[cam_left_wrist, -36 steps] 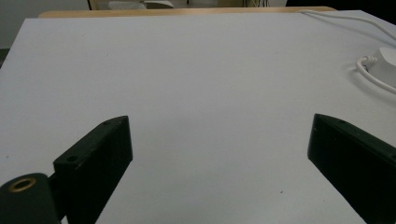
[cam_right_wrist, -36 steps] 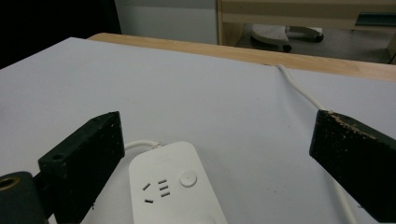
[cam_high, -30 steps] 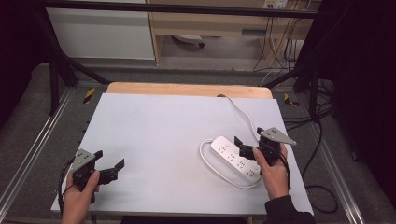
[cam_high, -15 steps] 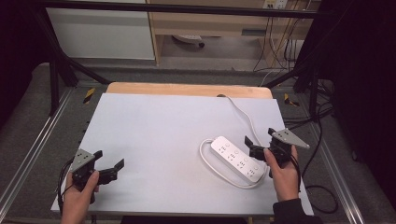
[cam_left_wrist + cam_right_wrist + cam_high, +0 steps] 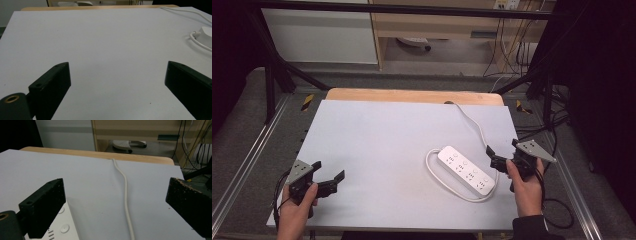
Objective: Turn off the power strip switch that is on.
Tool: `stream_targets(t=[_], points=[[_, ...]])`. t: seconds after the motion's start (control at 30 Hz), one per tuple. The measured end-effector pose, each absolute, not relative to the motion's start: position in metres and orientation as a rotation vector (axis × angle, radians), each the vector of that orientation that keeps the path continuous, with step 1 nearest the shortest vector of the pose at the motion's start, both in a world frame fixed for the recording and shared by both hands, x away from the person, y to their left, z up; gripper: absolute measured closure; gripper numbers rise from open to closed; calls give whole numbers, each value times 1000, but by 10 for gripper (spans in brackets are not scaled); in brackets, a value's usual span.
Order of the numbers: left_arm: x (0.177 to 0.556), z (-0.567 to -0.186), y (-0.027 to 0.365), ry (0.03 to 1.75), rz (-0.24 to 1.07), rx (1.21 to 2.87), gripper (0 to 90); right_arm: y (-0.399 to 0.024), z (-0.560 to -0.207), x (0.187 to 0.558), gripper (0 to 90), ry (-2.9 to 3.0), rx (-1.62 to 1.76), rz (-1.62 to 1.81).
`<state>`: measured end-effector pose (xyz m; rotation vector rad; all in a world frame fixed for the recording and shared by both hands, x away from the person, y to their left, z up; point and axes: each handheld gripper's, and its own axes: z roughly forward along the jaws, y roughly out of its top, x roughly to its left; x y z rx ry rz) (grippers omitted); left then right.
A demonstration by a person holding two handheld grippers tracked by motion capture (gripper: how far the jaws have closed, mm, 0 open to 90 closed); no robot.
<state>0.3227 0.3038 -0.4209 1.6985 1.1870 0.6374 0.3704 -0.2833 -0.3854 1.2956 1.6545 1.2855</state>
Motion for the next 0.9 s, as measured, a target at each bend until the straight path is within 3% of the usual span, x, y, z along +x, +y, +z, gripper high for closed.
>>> stream_targets(t=[0.9], points=[[323,-421,304,1188,636,1701,63,-315,-417,380,56,1711,1422,1204]])
